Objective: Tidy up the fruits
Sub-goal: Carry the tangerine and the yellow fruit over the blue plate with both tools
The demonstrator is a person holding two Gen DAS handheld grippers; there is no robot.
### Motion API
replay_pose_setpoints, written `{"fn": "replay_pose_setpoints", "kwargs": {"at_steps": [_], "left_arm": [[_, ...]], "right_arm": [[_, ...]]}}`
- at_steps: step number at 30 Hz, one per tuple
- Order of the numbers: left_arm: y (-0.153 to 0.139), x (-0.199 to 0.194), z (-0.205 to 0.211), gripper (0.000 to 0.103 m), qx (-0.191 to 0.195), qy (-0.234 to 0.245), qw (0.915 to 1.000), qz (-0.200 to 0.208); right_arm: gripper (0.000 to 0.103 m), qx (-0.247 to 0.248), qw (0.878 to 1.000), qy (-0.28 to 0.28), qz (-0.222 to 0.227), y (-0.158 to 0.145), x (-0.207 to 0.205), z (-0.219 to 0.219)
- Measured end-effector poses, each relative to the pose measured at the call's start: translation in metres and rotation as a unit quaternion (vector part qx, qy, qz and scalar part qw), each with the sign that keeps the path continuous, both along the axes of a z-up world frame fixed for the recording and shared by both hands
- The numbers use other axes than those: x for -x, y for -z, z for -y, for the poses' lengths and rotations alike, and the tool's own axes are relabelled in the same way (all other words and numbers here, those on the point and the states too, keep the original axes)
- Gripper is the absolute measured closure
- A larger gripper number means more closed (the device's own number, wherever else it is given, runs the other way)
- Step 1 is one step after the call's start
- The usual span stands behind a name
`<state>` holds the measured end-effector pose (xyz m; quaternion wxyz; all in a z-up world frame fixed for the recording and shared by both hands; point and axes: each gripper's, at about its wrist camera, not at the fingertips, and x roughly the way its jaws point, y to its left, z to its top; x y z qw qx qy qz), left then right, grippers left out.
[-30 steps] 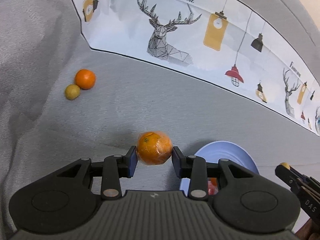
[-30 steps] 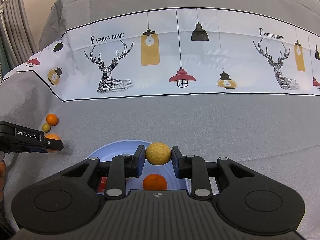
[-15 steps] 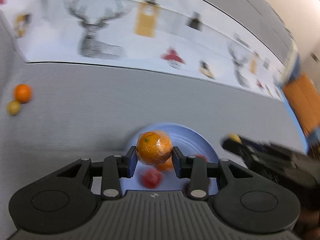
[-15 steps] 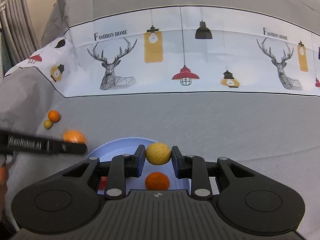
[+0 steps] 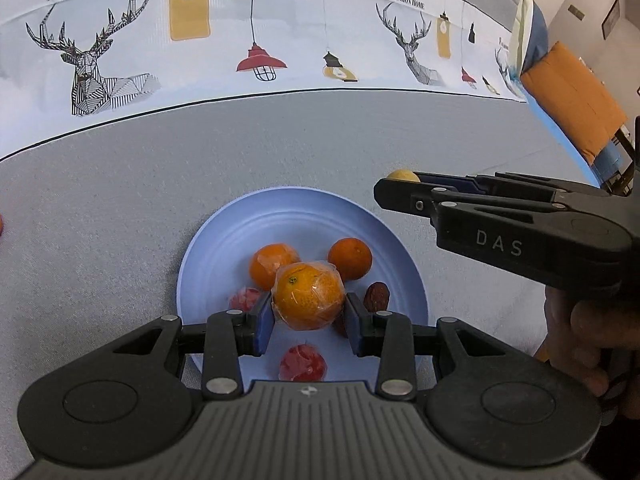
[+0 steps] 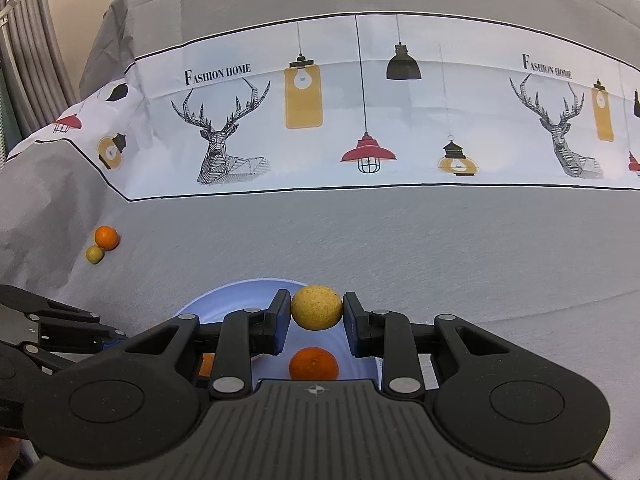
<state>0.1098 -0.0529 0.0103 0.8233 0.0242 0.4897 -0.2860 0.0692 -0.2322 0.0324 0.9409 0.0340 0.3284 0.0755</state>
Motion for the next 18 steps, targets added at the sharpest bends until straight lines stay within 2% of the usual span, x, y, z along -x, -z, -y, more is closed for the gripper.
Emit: {"fn": "replay_pose_setpoints", "kwargs": {"at_steps": [18], "left_arm": [[-0.0013,-0.0037,0.0021,0.062,0.0,0.002,1.0,-0.003]], "right_arm": [[0.073,-0.003,1.0,-0.019,0.003,-0.0016,0.0007,-0.0036]]}}
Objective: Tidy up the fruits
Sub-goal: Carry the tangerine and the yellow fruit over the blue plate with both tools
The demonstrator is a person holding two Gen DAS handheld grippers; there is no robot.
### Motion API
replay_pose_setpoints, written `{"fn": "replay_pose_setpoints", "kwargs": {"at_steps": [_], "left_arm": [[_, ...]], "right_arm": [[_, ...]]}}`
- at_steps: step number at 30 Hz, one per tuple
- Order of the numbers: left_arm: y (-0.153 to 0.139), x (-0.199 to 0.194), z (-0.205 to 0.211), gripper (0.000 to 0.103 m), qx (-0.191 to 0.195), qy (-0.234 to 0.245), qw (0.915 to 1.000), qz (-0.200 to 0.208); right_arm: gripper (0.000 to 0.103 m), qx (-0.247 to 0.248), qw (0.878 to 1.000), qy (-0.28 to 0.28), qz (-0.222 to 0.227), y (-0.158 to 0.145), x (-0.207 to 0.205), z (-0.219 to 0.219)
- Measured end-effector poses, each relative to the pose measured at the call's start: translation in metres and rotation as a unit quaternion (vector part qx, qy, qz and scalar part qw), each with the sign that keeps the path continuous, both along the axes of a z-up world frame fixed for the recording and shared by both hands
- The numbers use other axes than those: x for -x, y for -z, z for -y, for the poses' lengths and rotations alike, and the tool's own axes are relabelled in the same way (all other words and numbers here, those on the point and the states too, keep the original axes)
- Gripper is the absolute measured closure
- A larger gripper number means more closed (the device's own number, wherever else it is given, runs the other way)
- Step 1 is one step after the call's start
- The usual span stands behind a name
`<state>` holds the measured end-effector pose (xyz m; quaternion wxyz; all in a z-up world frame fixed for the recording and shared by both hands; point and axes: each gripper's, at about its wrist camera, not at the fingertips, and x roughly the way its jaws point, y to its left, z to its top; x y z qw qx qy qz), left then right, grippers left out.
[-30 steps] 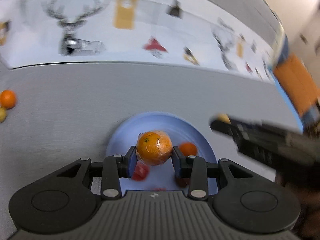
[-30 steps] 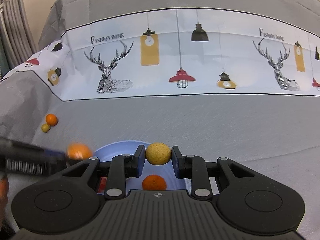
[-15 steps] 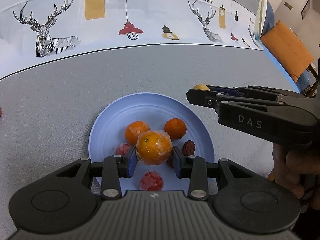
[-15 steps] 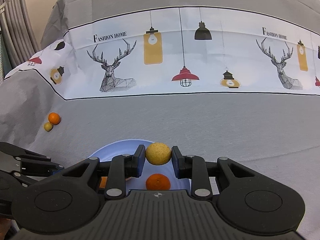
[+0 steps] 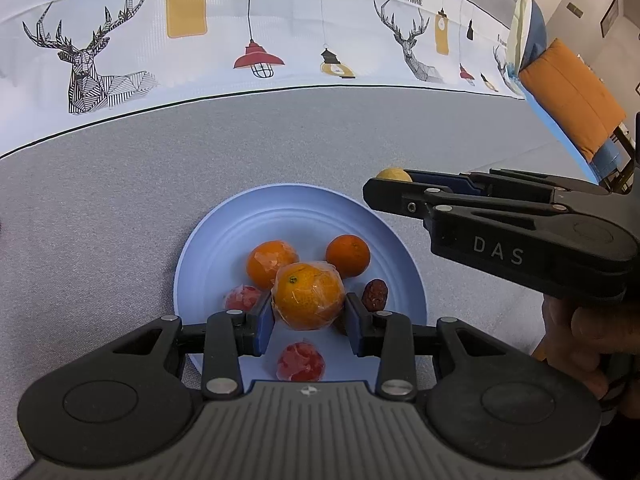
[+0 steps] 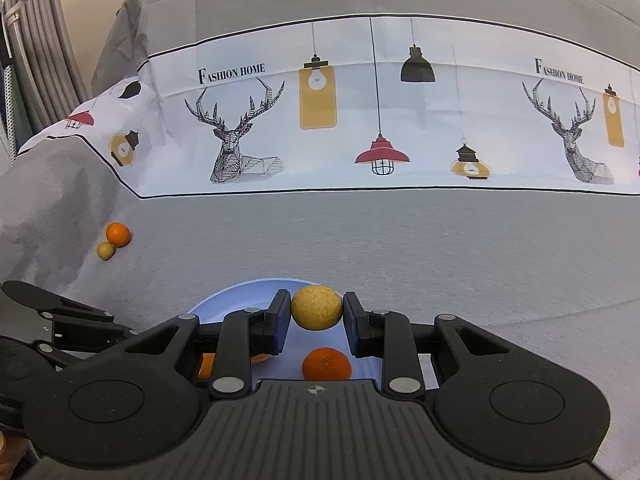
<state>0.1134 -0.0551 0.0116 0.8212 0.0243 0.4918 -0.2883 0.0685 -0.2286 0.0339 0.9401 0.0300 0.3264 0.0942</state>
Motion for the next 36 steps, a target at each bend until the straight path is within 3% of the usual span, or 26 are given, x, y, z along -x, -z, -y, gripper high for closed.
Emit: {"fn": "replay_pose_setpoints", "kwargs": {"at_steps": [36], "left_arm": [[0.0006,-0.0002,0.0008,0.062,0.002,-0.001,1.0,0.0]], "right_arm": [[0.073,0.002,1.0,-0.004,0.0,0.0002,0.0012,-0.0047]]}}
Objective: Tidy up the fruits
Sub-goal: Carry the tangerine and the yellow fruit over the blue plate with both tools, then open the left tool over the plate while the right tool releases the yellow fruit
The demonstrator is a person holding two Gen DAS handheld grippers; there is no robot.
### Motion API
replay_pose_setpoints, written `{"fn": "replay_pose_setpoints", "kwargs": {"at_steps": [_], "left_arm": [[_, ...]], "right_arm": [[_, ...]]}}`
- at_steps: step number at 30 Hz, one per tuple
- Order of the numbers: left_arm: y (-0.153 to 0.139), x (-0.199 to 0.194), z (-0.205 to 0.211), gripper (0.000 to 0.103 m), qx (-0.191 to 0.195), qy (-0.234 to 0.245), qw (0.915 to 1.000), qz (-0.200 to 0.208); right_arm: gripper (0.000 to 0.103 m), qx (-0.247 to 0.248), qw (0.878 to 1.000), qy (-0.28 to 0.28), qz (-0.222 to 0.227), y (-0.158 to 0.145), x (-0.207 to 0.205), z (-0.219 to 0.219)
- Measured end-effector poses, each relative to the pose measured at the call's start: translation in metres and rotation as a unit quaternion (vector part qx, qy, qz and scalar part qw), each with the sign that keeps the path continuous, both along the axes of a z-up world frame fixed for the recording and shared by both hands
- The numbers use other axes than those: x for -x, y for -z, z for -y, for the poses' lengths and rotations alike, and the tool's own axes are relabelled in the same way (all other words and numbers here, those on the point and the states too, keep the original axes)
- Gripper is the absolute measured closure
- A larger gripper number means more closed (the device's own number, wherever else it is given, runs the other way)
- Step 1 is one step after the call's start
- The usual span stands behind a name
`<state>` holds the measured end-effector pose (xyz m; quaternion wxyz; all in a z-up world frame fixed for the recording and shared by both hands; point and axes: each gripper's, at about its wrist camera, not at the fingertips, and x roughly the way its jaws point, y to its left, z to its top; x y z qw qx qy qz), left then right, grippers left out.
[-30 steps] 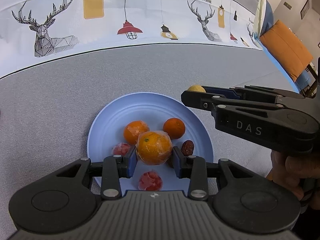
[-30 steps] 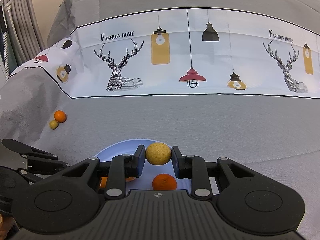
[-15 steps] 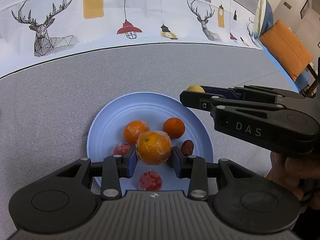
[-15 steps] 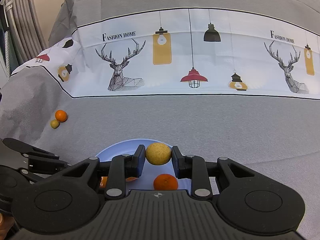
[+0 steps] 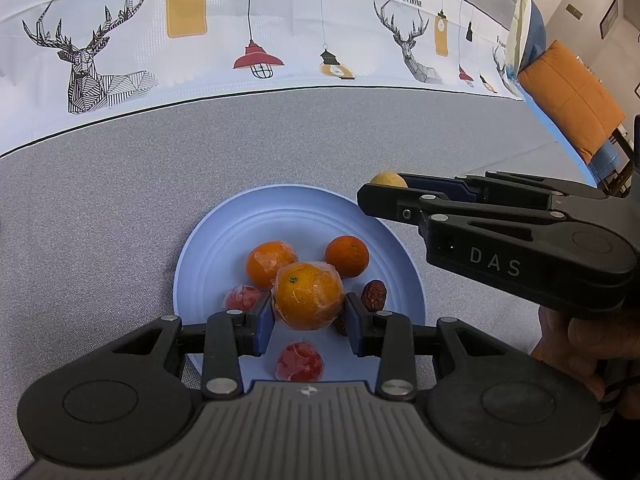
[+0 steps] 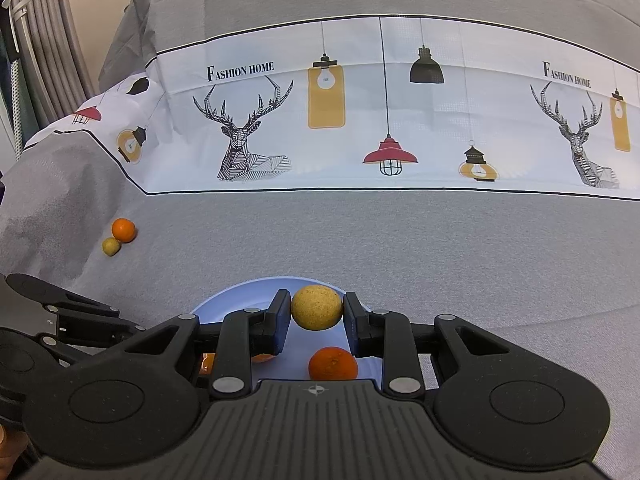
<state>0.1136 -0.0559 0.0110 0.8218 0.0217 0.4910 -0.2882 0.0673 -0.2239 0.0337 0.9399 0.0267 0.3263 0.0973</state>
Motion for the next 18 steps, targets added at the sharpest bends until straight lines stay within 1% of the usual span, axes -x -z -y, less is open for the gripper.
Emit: {"fn": "replay_pose_setpoints", "kwargs": {"at_steps": [9,18], "left_arm": [[0.0002,-0.0001,0.0001,0.062,0.0,0.0,1.0,0.0],[-0.0012,0.0016,0.0012,0.062,-0.002,-0.001,1.0,0.003]], "right_arm": [[0.073,0.002,1.0,-0.006,-0.001,0.0005,0.0016,-0.0066],[0.073,0.0,1.0,-0.013,-0.007,0.0016,-0.001,-0.003]]}}
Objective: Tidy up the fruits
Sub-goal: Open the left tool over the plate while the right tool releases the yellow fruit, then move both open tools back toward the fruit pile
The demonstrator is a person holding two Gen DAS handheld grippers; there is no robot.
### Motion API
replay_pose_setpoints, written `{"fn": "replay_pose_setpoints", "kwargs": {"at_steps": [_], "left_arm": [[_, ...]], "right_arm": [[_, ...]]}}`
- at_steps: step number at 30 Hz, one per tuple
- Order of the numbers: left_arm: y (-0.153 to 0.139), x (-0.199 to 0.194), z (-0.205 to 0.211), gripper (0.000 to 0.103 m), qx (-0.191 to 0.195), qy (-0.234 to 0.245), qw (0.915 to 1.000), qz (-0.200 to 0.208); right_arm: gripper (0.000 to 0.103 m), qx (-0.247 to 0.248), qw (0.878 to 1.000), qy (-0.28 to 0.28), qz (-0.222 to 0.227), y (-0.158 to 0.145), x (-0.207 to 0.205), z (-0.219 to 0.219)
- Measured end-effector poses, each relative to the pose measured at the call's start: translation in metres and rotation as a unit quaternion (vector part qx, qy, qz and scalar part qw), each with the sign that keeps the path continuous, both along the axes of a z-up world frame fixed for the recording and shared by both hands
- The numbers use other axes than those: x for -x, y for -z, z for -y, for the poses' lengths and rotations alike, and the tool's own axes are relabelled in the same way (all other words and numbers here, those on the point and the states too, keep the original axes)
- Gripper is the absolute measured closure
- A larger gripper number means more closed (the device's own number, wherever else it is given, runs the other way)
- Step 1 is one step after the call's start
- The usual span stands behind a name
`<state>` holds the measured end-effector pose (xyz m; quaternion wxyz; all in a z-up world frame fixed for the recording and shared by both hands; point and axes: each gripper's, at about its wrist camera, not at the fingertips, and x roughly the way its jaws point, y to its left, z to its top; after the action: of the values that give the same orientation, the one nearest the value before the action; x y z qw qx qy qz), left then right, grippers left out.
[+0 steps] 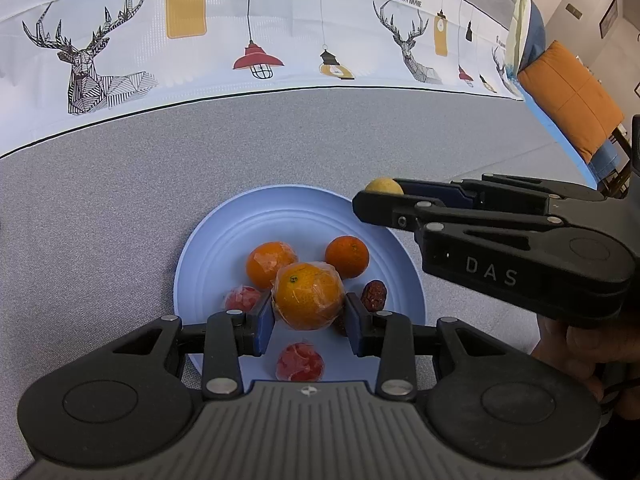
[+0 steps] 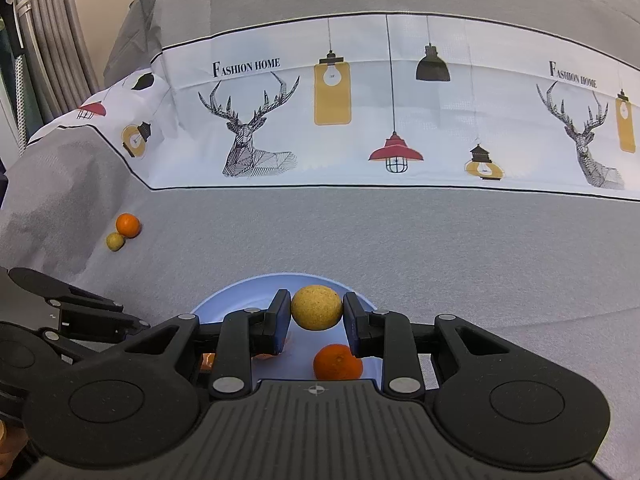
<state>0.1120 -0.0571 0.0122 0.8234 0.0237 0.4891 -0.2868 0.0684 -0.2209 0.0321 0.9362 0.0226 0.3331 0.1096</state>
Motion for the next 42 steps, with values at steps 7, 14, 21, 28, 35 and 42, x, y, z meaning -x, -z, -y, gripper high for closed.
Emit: {"fn": "replay_pose_setpoints", "kwargs": {"at_steps": [7,14,21,28,35,42], "left_arm": [[-0.007,-0.002,-0.009,0.048,0.018,-0.02,0.9996,0.006],[-0.013,-0.006,-0.019,0.058,0.017,-0.049,0.9984,0.021],[-0.018,-0.019,-0.045,0.085,0.023,-0.122,0.992,0.025],[-0.024,-0.032,-0.072,0.085,0.018,-0.211,0.9768,0.029],[-0.025,-0.049,-0.097,0.085,-0.024,-0.274,0.9604,0.048],[-0.016,-0.077,-0.136,0.077,-0.027,-0.356,0.9337,0.033]], "right_arm": [[0.052,0.004,1.0,0.013,0.003,0.0,0.0,0.003],[0.052,0.006,1.0,0.017,0.005,-0.001,-0.001,0.004],[0.052,0.005,1.0,0.017,0.007,-0.002,-0.003,0.001],[0.052,-0.001,1.0,0.004,0.01,-0.005,-0.005,-0.008],[0.052,-0.013,1.0,-0.008,0.006,-0.003,-0.01,-0.019],[0.052,-0.032,0.999,-0.029,0.0,-0.001,-0.014,-0.04]]}}
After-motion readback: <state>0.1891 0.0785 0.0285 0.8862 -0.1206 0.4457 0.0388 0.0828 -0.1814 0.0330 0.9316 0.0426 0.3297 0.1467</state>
